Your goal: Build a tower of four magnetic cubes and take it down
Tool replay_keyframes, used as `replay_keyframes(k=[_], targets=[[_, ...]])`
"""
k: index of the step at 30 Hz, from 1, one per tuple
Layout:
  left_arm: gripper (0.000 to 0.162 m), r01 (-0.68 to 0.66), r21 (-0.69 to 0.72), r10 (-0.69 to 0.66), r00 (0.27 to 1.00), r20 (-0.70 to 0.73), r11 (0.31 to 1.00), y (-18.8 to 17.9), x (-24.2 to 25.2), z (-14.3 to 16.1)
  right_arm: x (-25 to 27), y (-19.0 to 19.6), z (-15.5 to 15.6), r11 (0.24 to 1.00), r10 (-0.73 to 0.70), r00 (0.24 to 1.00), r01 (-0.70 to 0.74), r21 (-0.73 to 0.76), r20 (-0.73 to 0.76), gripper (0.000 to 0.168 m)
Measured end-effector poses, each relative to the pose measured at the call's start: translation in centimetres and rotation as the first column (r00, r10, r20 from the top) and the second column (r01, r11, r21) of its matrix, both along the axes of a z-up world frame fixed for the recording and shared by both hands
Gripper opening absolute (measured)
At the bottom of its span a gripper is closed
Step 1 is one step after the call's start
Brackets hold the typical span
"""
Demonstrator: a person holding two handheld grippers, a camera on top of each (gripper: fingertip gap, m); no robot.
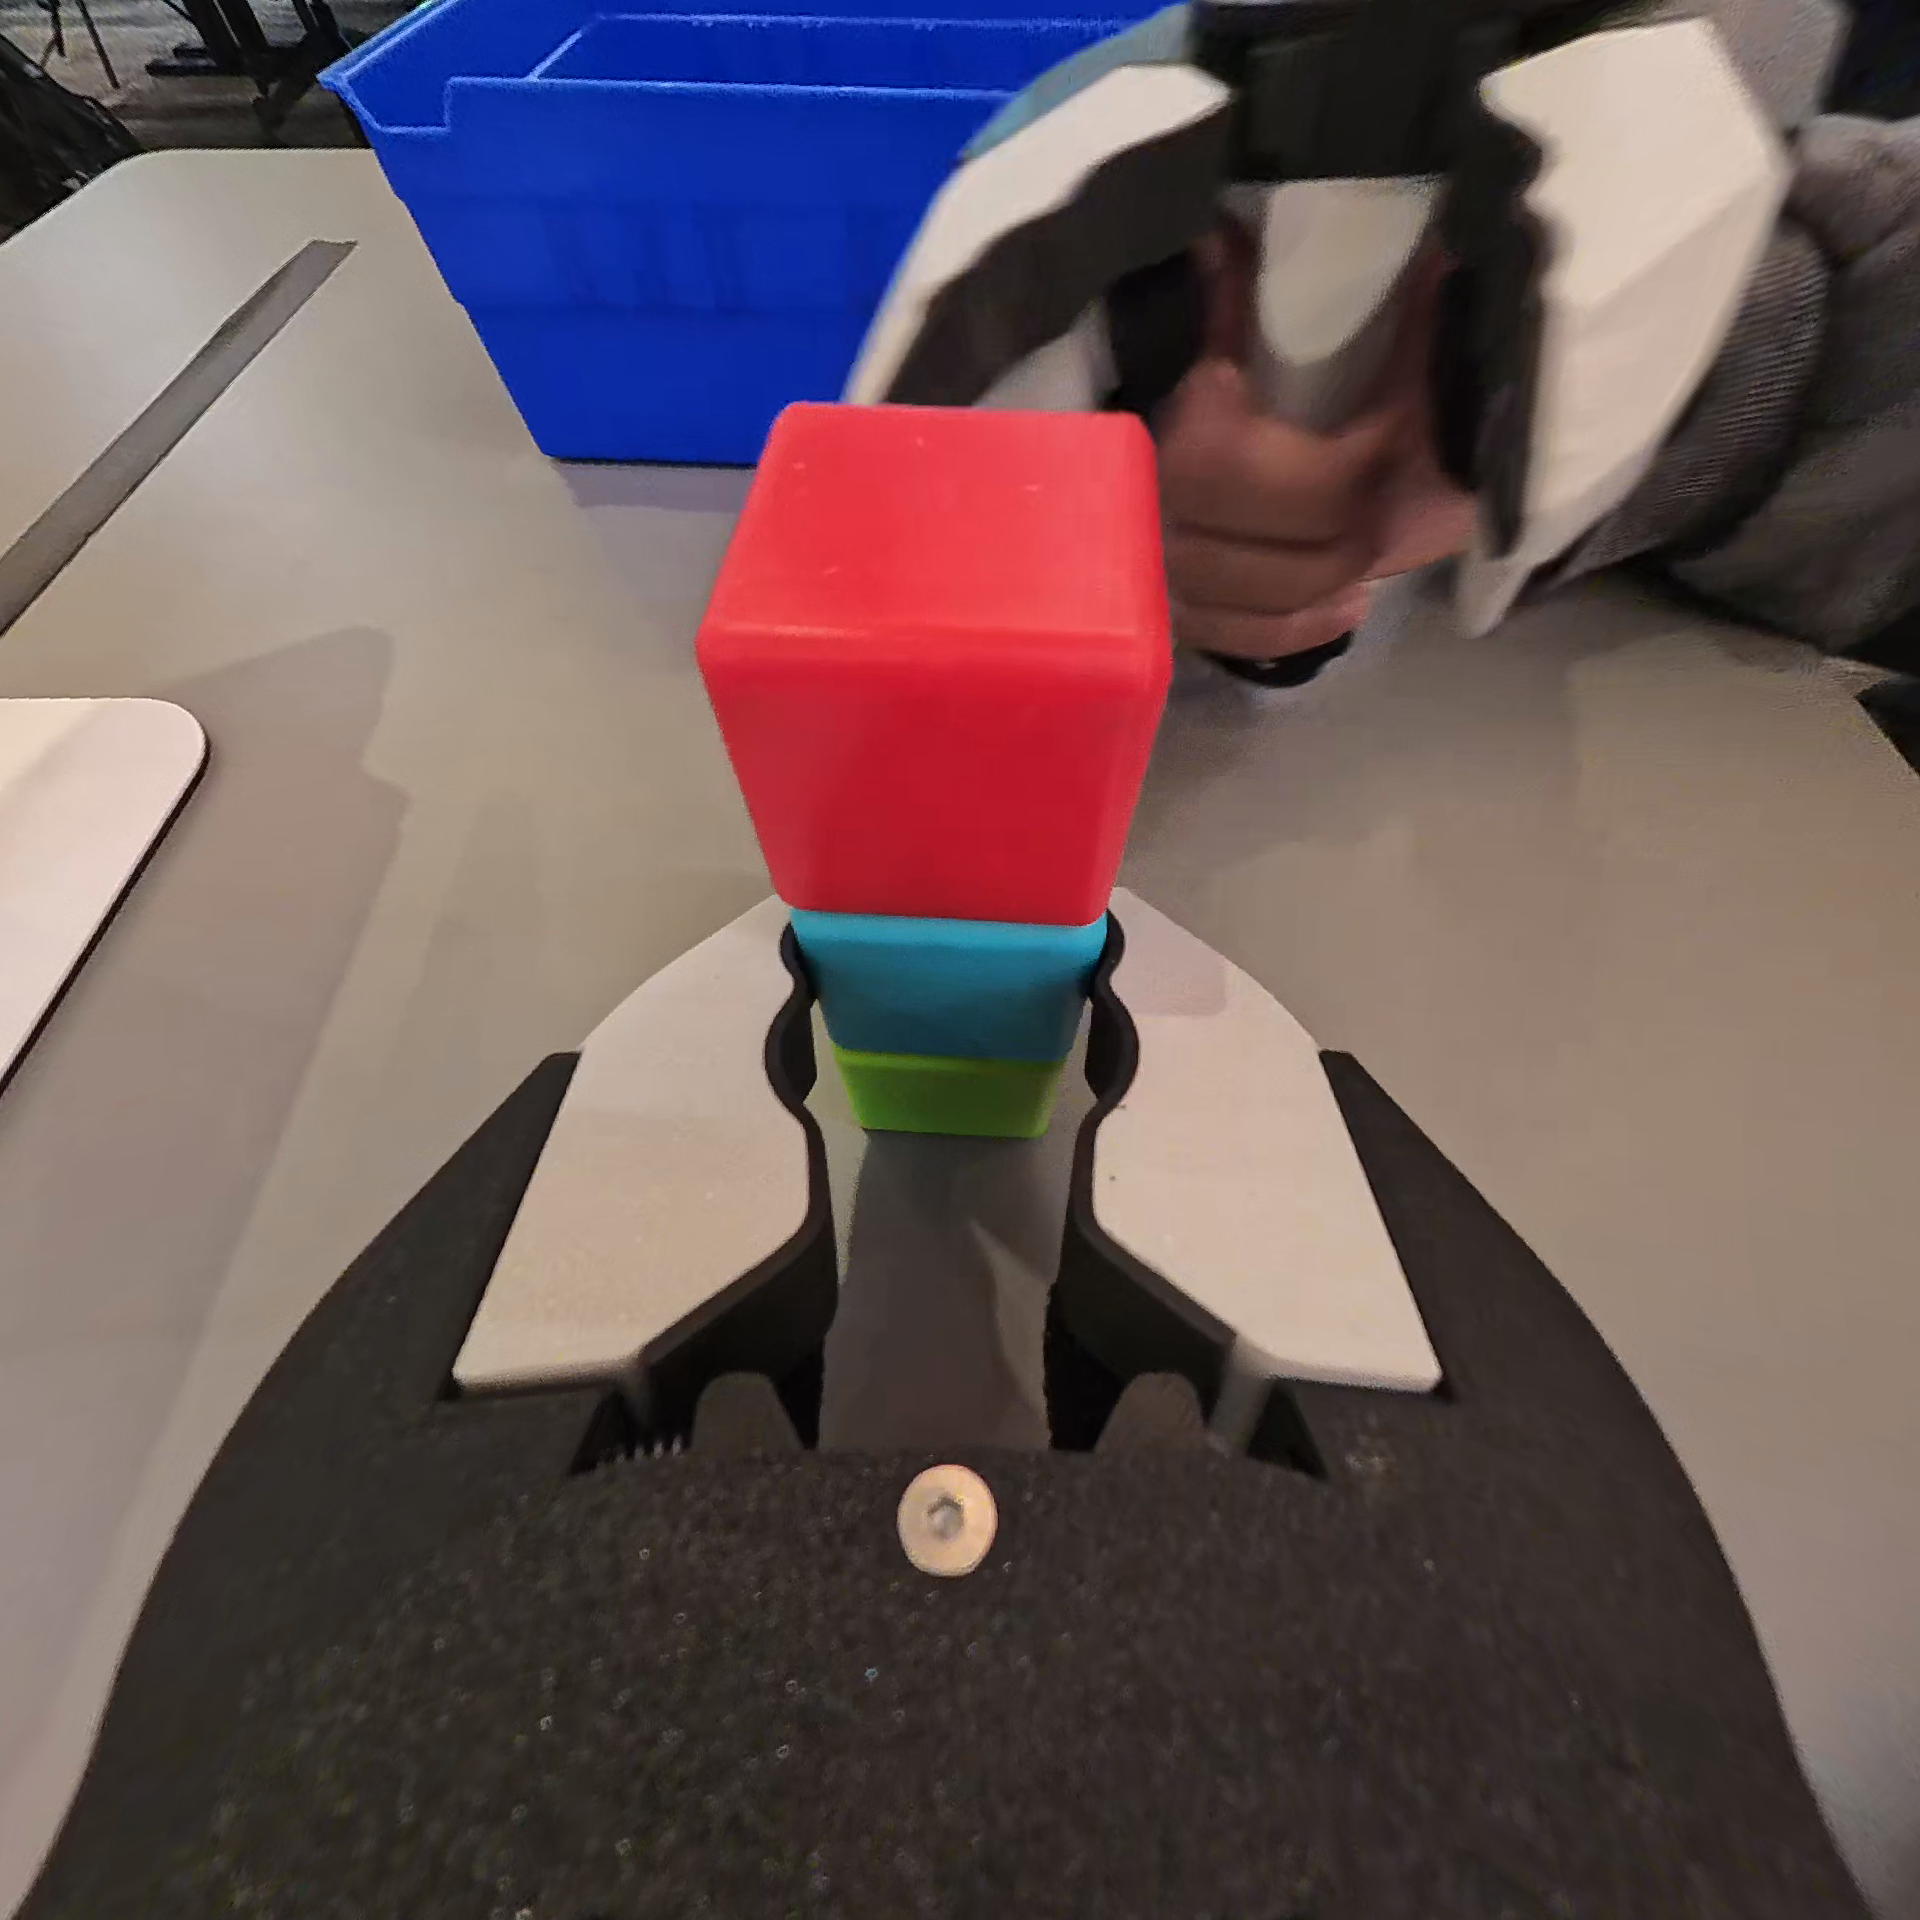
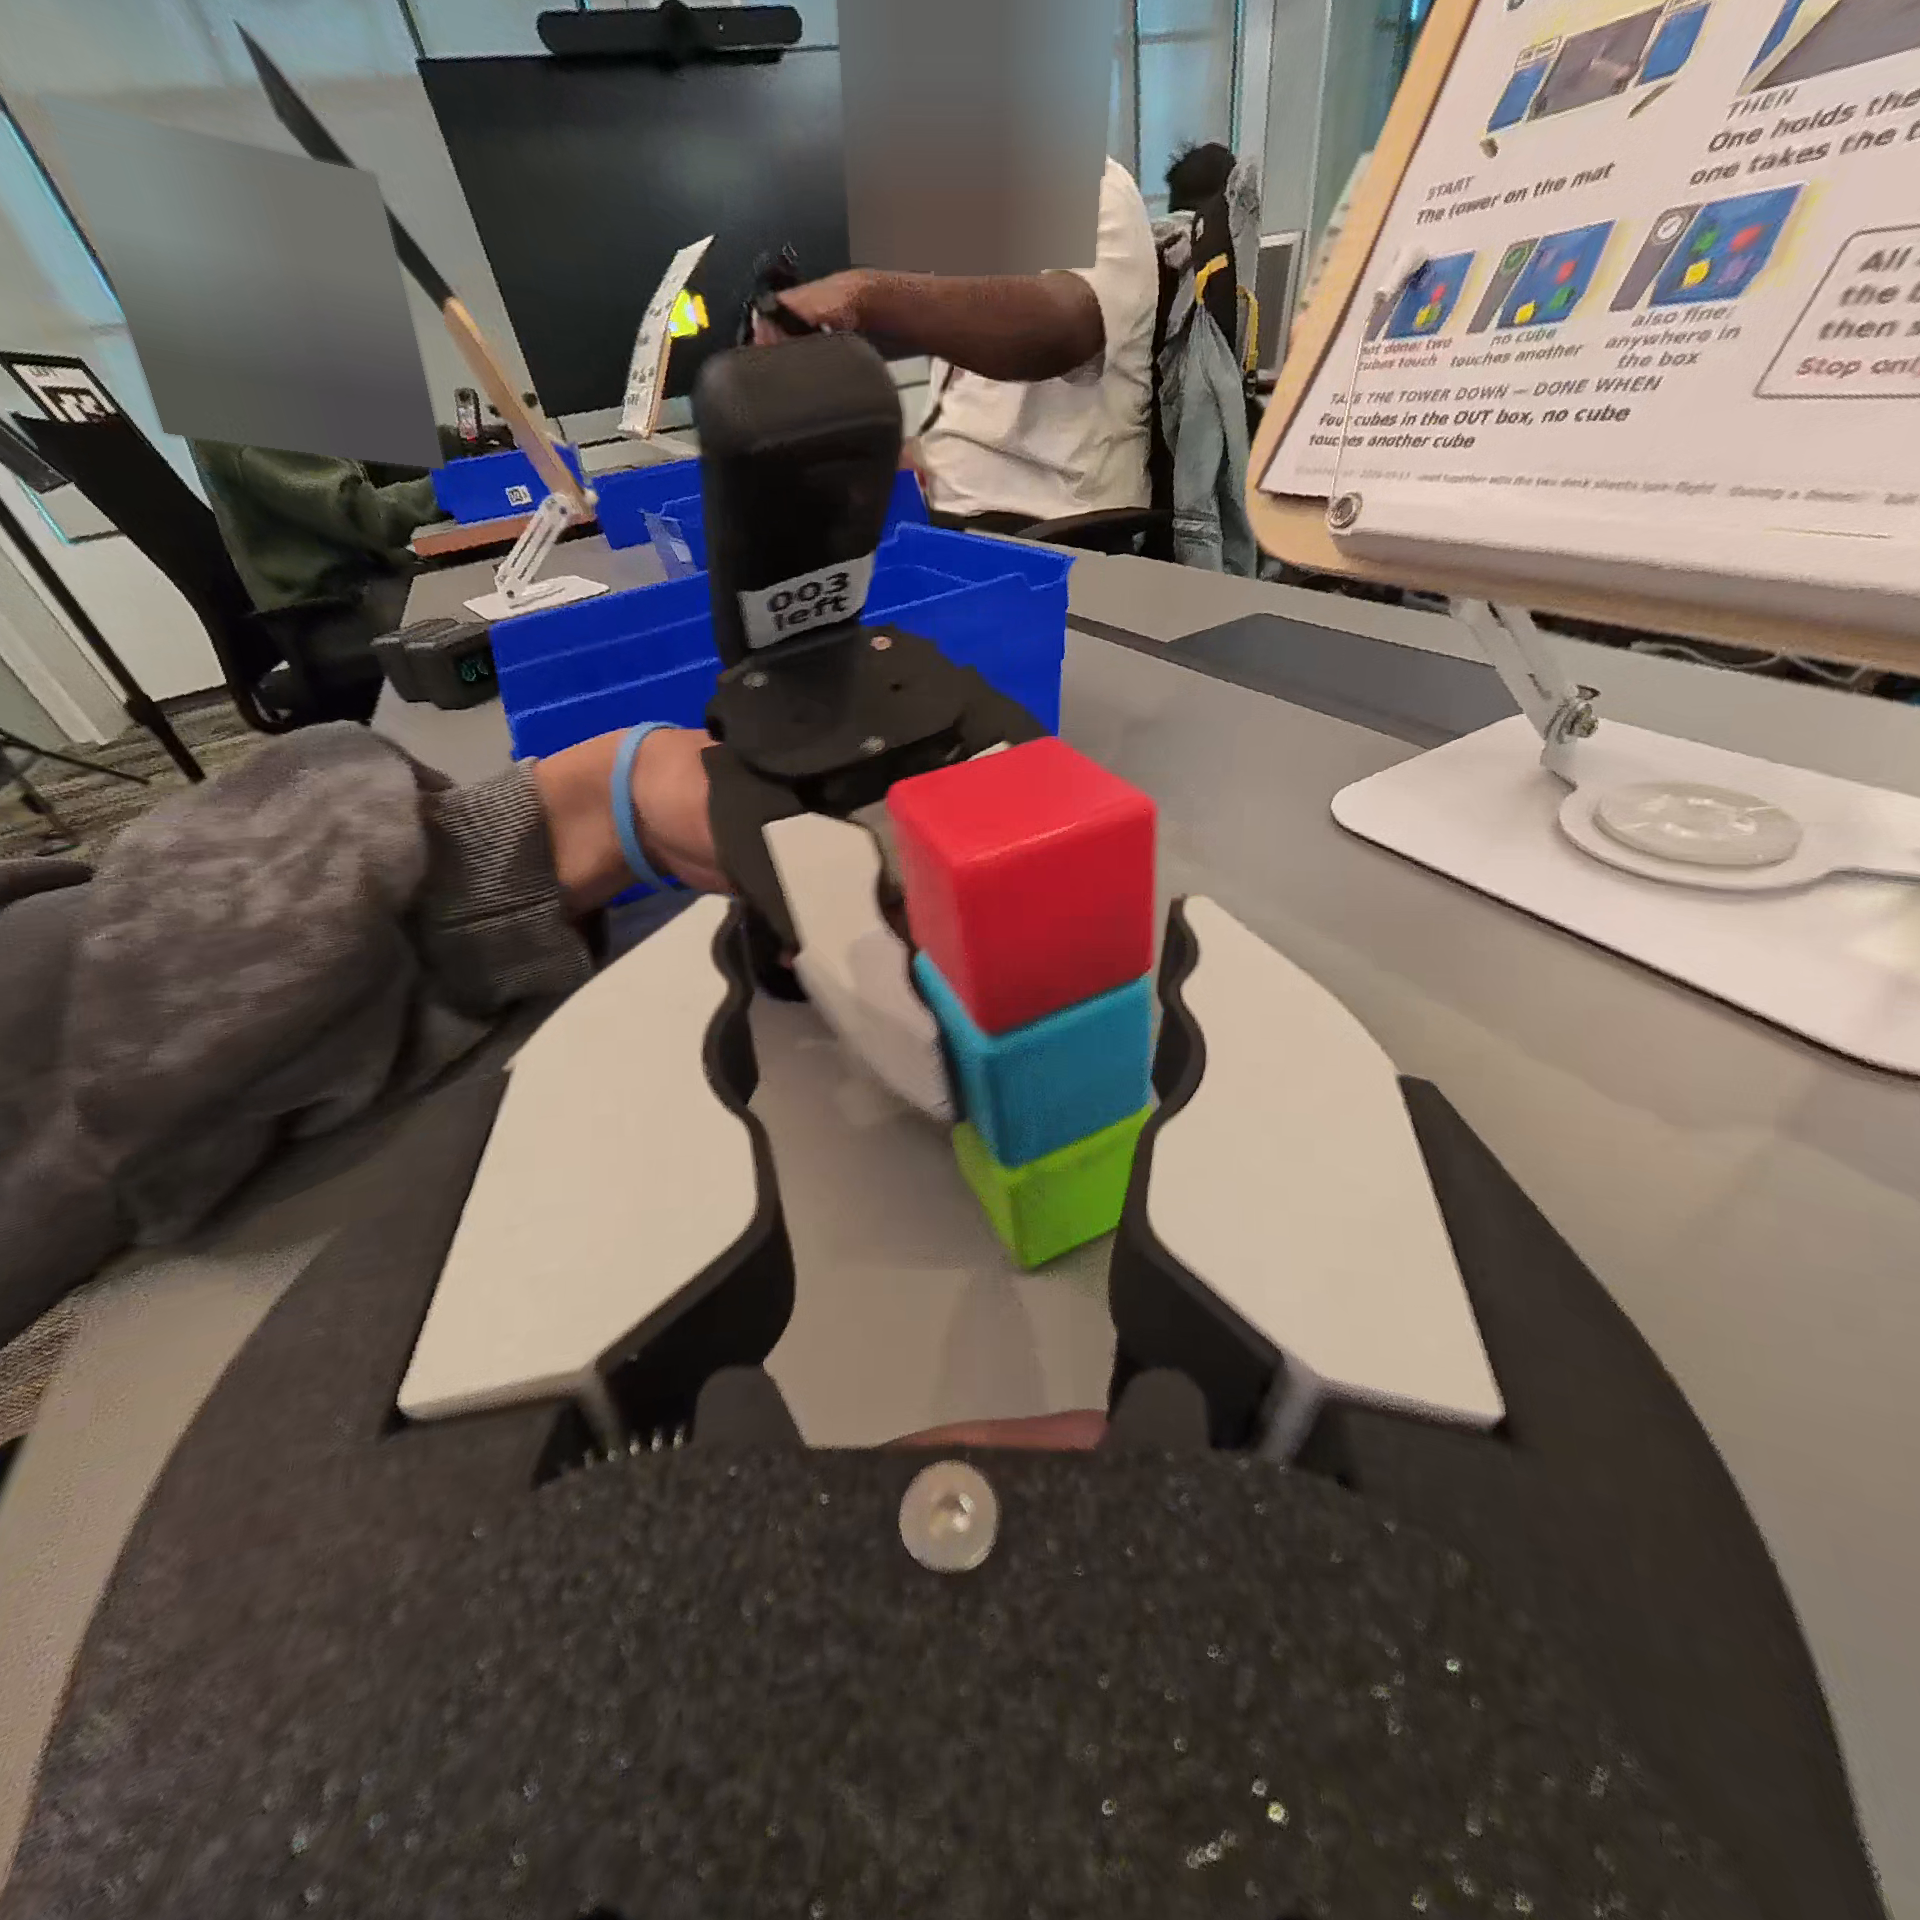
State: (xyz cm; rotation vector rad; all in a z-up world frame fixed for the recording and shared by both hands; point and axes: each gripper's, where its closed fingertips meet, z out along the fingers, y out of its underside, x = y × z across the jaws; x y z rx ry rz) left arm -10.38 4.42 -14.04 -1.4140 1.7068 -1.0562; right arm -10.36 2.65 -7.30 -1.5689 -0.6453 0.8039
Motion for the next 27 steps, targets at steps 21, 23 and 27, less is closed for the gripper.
replay_keyframes(k=[21,23,27], targets=[[0.049,0.020,-0.004,-0.020,1.000,-0.001,1.000,-0.3,0.0,0.0,-1.4,2.4,3.7,0.969,0.237,0.963,-0.224,0.108,-0.129,0.050],[0.049,0.021,-0.005,-0.021,1.000,-0.001,1.000,-0.3,0.1,0.0,-1.3,1.6,5.7,0.970,0.214,0.971,-0.199,0.138,-0.107,0.049],[0.049,0.022,-0.004,-0.022,1.000,0.000,1.000,-0.4,0.0,0.0,0.8,0.1,10.8,0.989,0.051,0.995,-0.039,0.141,-0.089,0.050]])
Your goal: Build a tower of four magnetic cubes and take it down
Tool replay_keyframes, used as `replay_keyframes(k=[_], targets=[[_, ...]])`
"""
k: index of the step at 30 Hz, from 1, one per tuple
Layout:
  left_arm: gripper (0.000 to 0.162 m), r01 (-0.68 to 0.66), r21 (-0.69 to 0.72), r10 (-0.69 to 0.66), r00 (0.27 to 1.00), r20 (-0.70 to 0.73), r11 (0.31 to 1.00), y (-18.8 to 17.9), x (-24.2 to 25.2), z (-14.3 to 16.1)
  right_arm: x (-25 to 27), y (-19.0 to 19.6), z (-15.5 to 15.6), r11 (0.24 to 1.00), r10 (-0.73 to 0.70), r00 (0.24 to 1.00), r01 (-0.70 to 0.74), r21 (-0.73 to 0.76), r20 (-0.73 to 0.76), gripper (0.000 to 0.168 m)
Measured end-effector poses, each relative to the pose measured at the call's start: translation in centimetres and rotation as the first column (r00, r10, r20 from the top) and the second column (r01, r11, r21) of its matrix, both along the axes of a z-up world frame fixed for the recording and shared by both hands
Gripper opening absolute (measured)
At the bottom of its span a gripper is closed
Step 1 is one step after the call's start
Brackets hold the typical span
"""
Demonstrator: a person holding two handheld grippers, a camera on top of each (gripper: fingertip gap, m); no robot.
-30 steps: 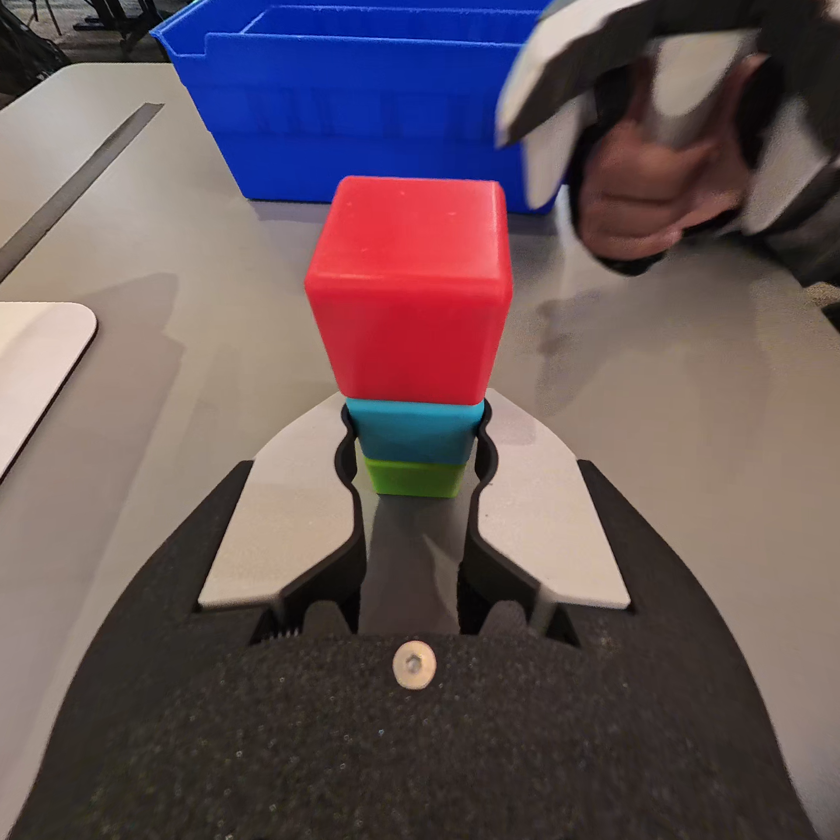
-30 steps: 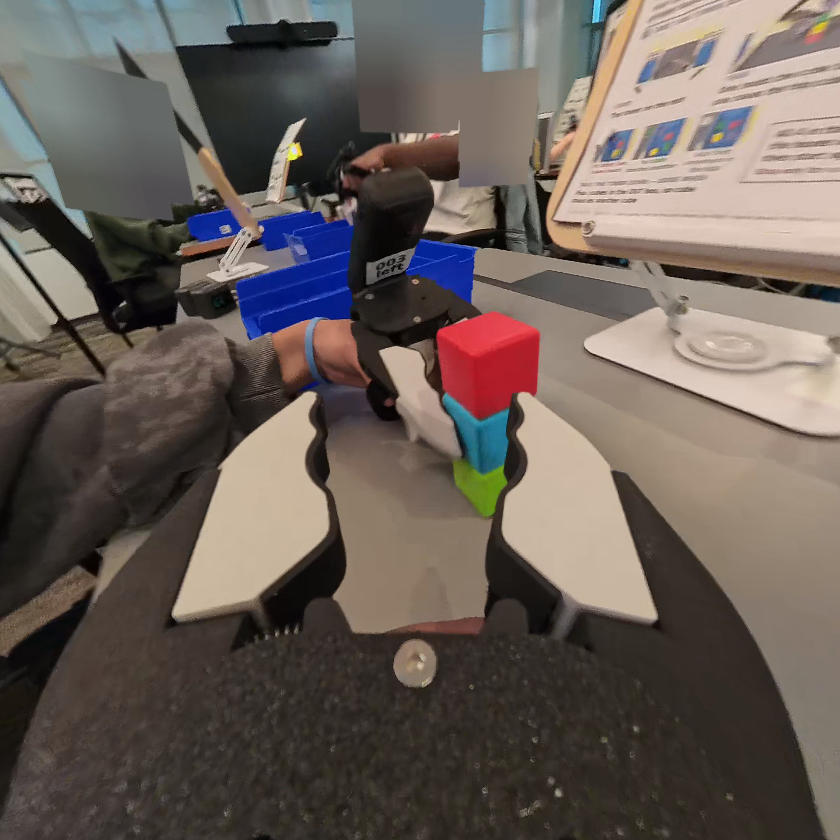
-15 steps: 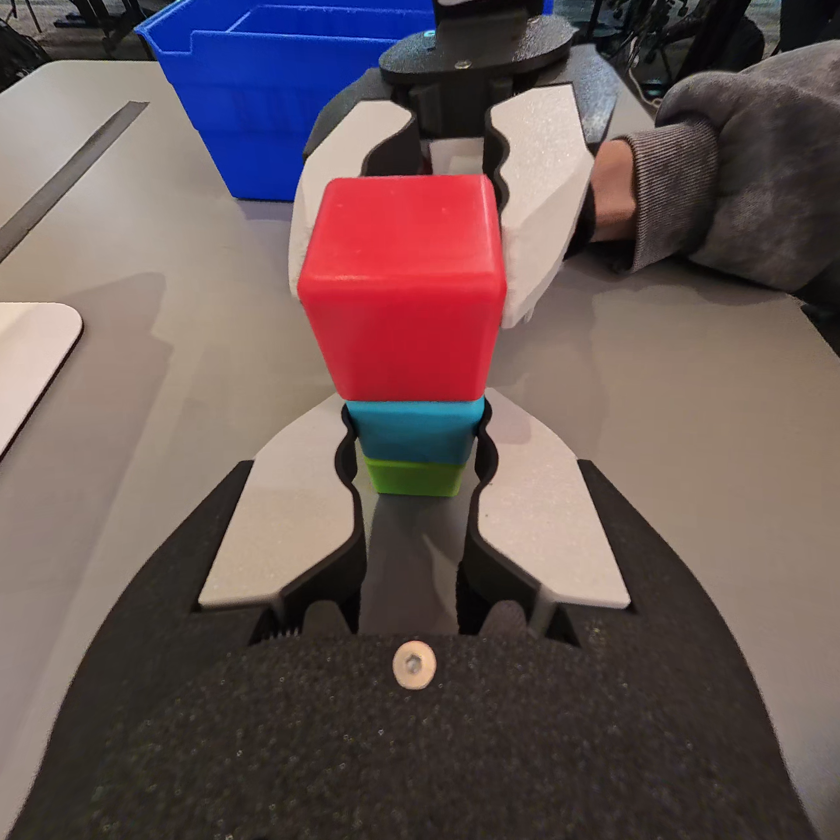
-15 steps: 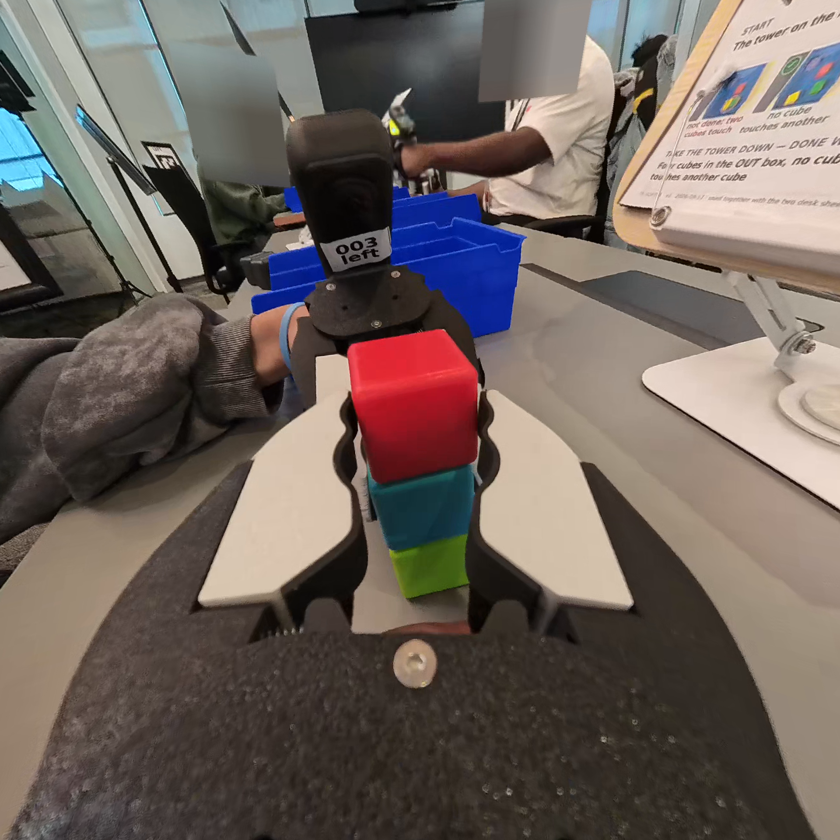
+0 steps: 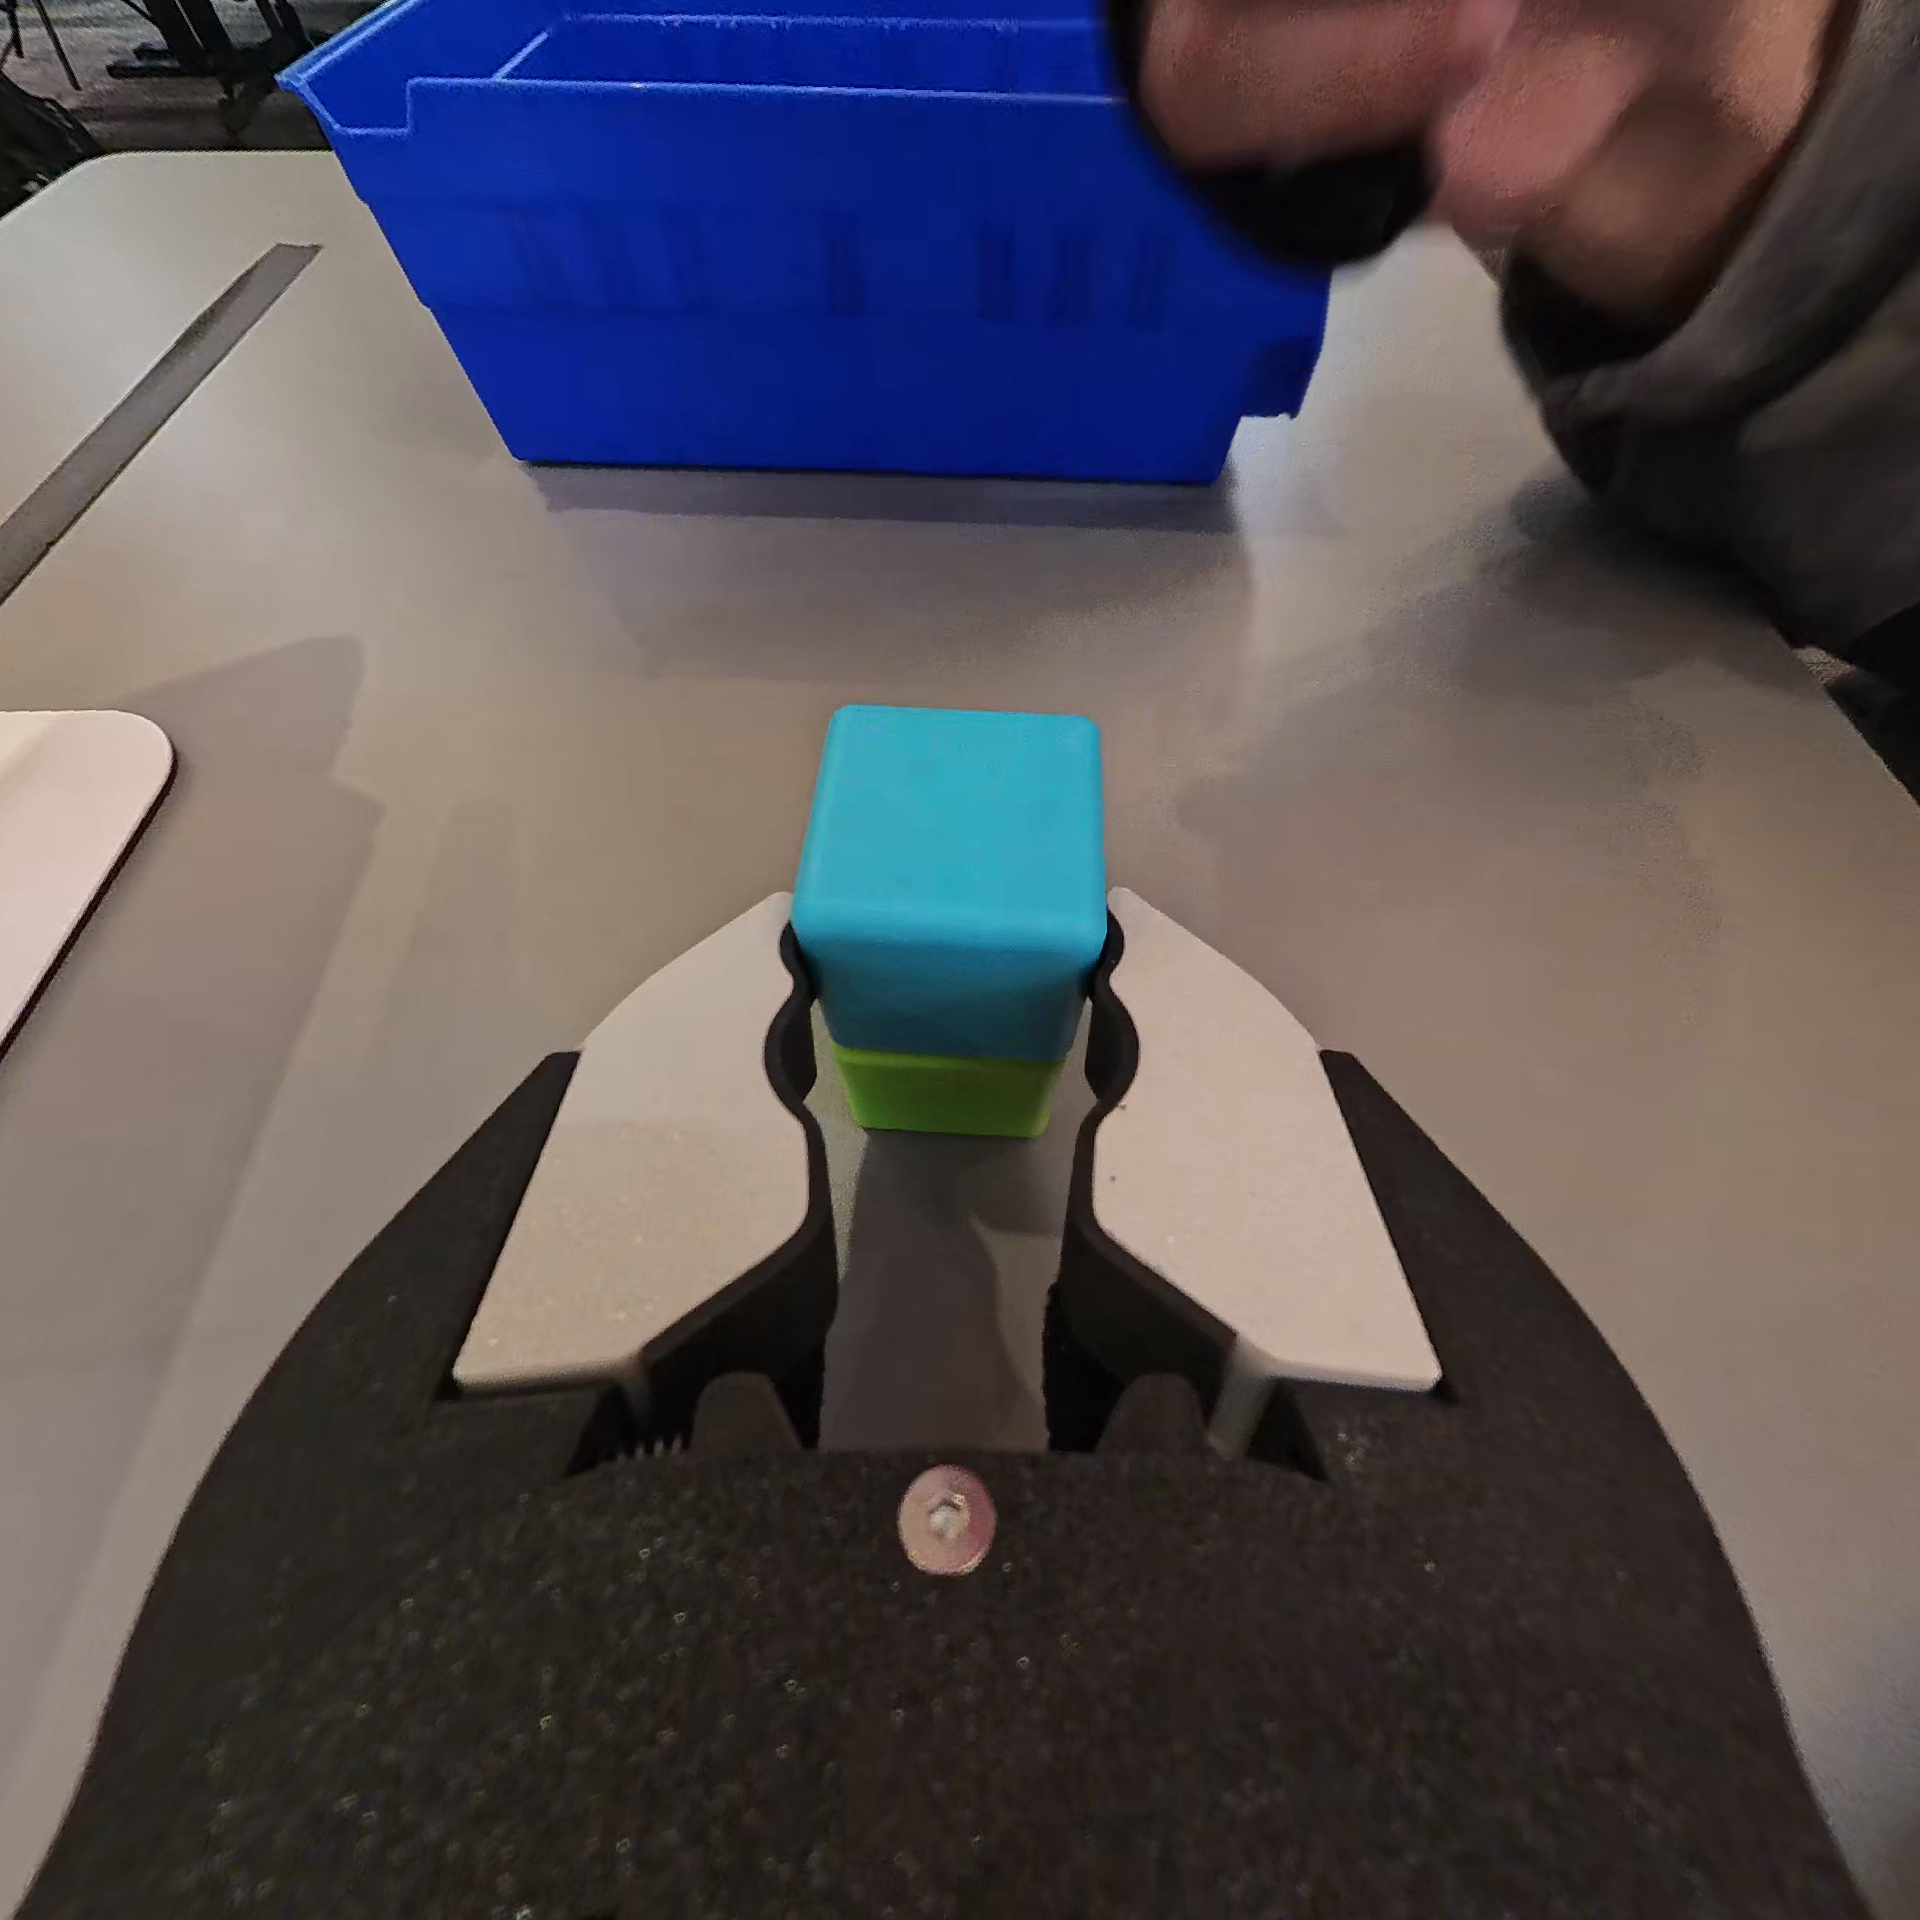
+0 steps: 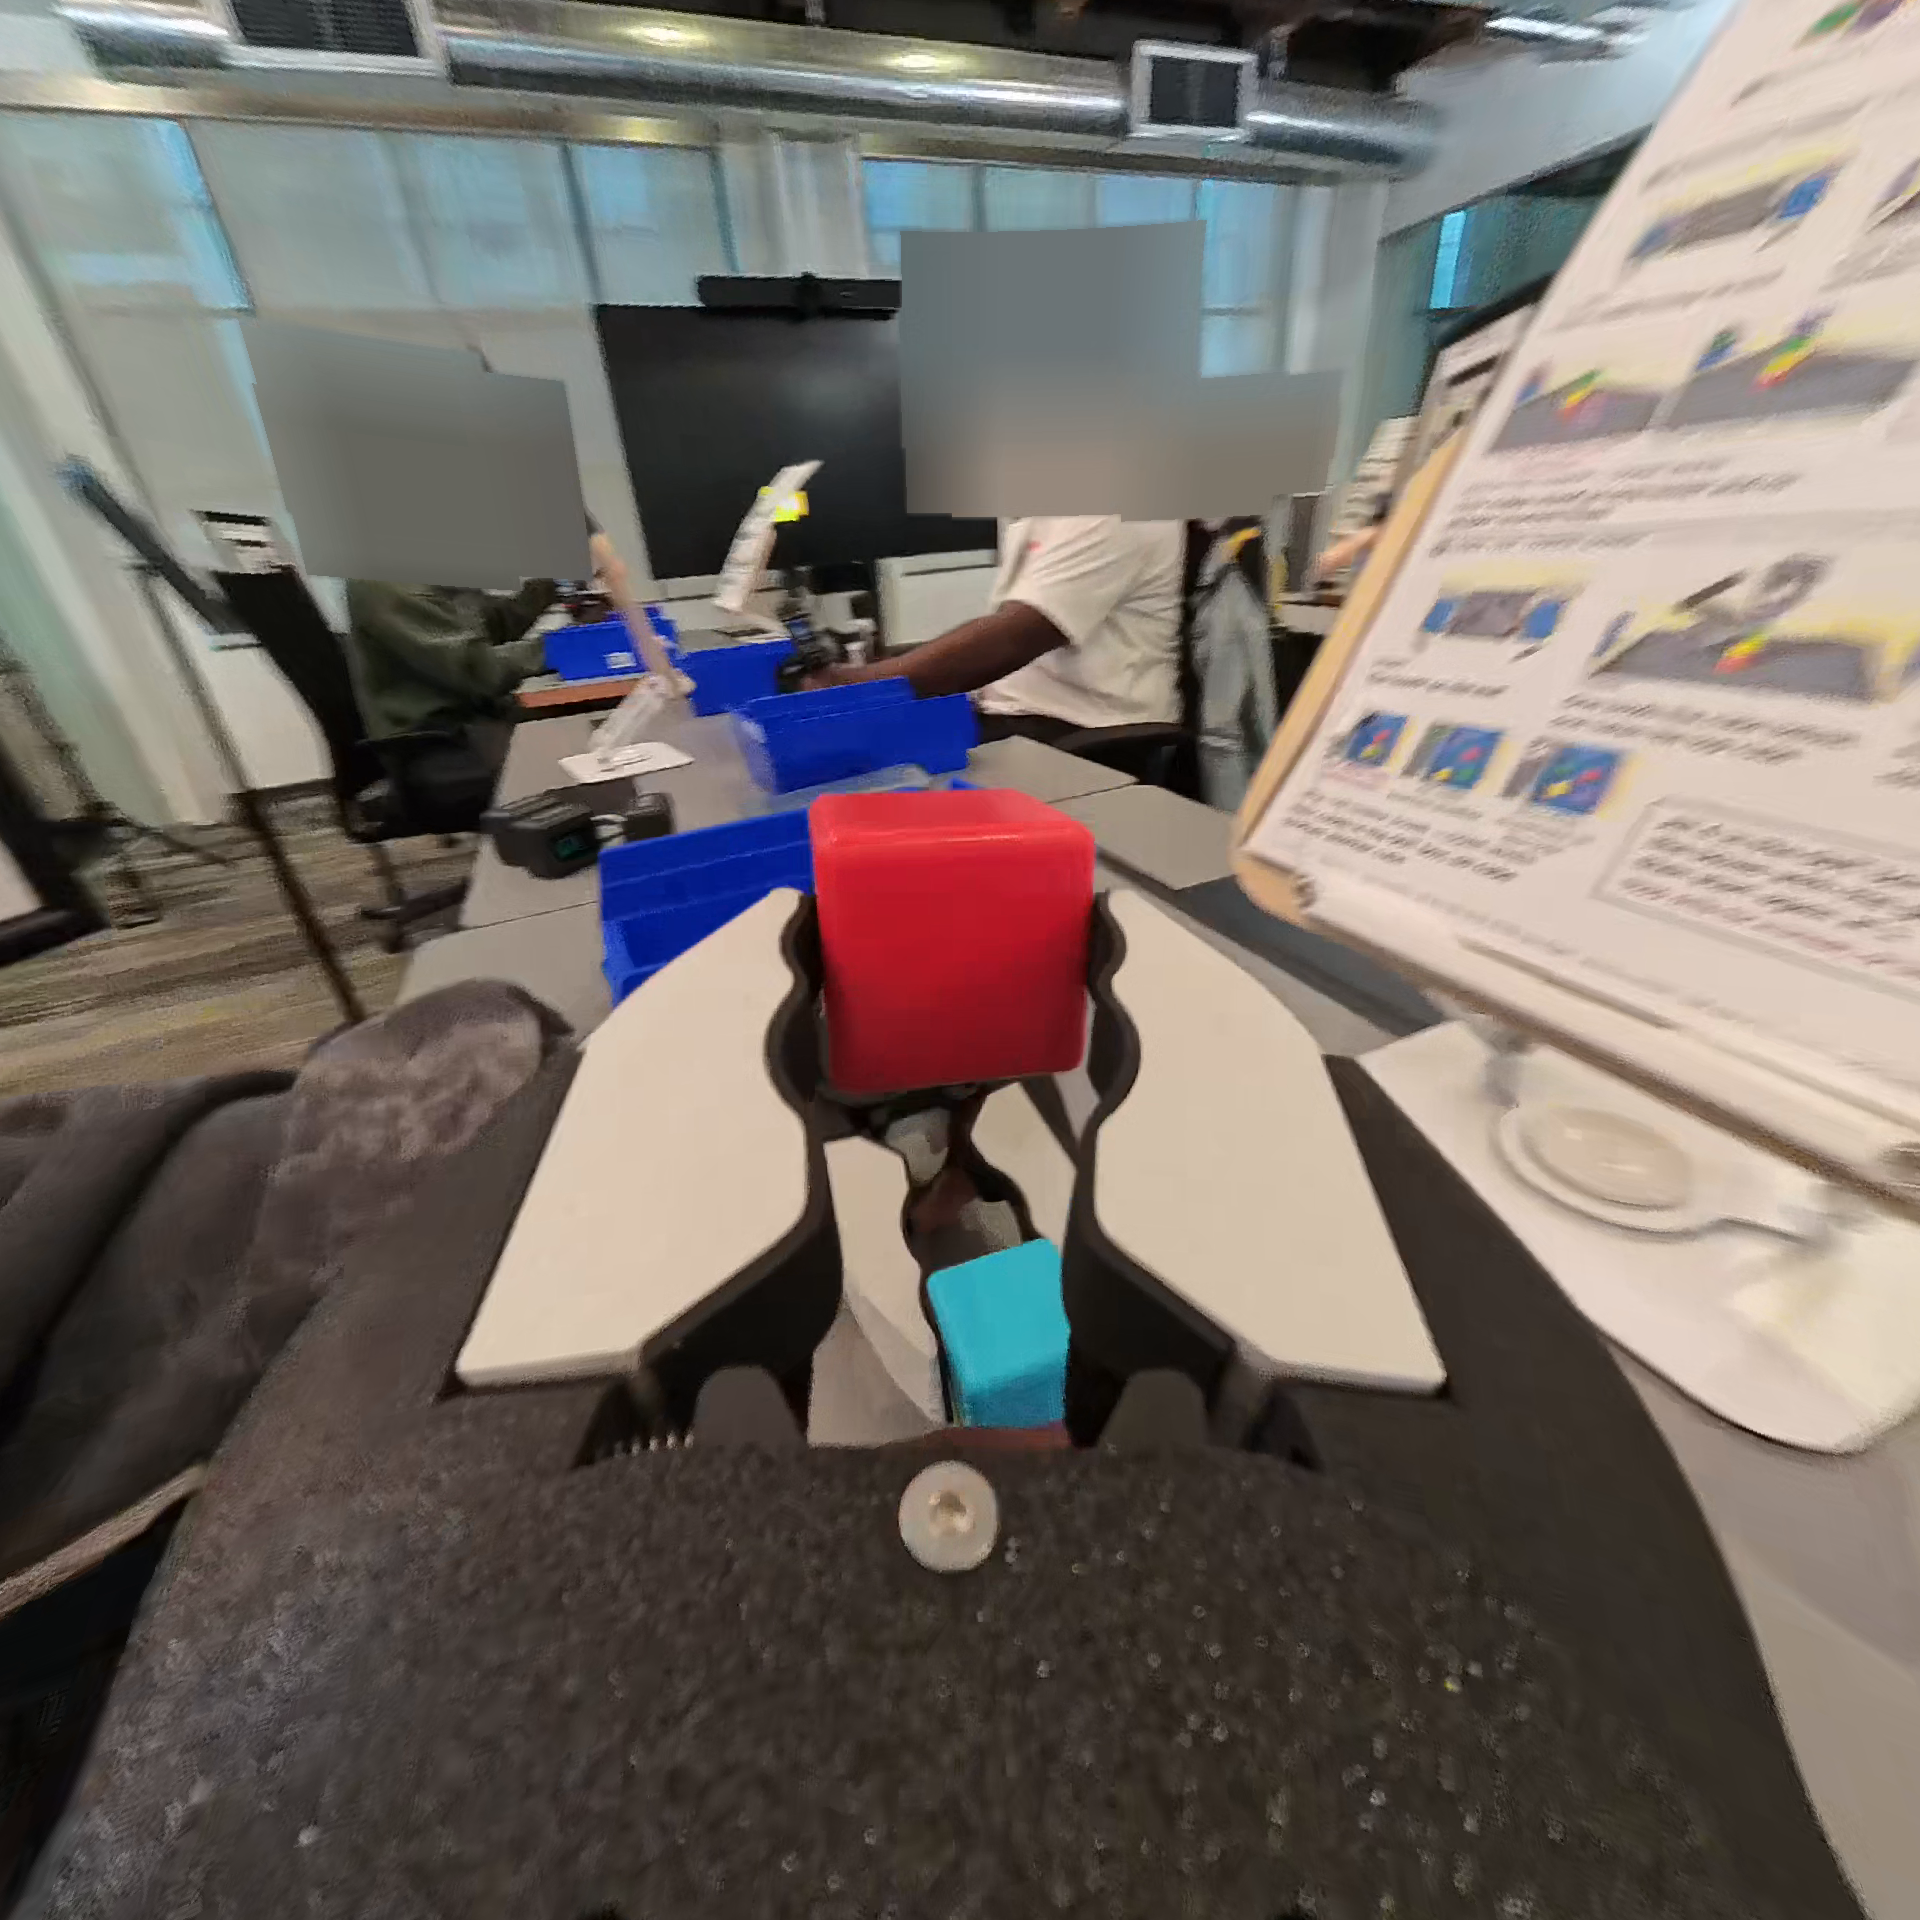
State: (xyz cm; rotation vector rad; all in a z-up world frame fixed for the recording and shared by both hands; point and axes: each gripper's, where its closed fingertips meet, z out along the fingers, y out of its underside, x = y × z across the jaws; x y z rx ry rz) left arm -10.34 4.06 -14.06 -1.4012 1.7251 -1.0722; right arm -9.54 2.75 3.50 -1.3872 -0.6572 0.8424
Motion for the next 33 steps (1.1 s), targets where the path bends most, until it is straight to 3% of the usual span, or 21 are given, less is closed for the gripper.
replay_keyframes(k=[6,10,15,22,24,26,29,33], targets=[[0.049,0.001,0.006,-0.001,1.000,0.002,1.000,0.0,0.0,0.0,9.4,-3.1,6.9,0.950,-0.301,0.944,0.309,-0.041,0.132,0.049],[0.049,0.002,0.006,-0.002,1.000,0.001,1.000,-0.1,0.0,0.0,18.5,-2.5,6.6,0.820,-0.501,0.805,0.559,-0.125,0.318,0.050],[0.049,0.005,0.004,-0.005,1.000,0.001,1.000,-0.1,0.0,0.0,26.9,0.5,0.6,0.618,-0.504,0.631,0.740,-0.264,0.589,0.049],[0.049,0.004,0.009,-0.004,1.000,0.002,1.000,-0.1,0.0,0.0,29.3,6.3,-12.5,0.439,-0.259,0.650,0.738,-0.512,0.714,0.050],[0.049,0.006,0.005,-0.006,1.000,0.000,1.000,-0.1,0.0,0.0,29.7,7.0,-15.6,0.372,-0.191,0.619,0.764,-0.528,0.762,0.050],[0.049,0.005,0.006,-0.005,1.000,0.001,1.000,-0.1,0.0,0.0,29.5,7.5,-17.6,0.342,-0.128,0.603,0.772,-0.535,0.788,0.050],[0.049,0.006,0.005,-0.006,1.000,0.000,1.000,-0.1,0.0,0.0,29.8,7.8,-19.0,0.335,-0.044,0.519,0.812,-0.477,0.853,0.050],[0.049,0.005,0.005,-0.005,1.000,0.000,1.000,-0.1,0.0,0.0,29.2,8.0,-20.0,0.329,-0.012,0.509,0.815,-0.477,0.861,0.050]])
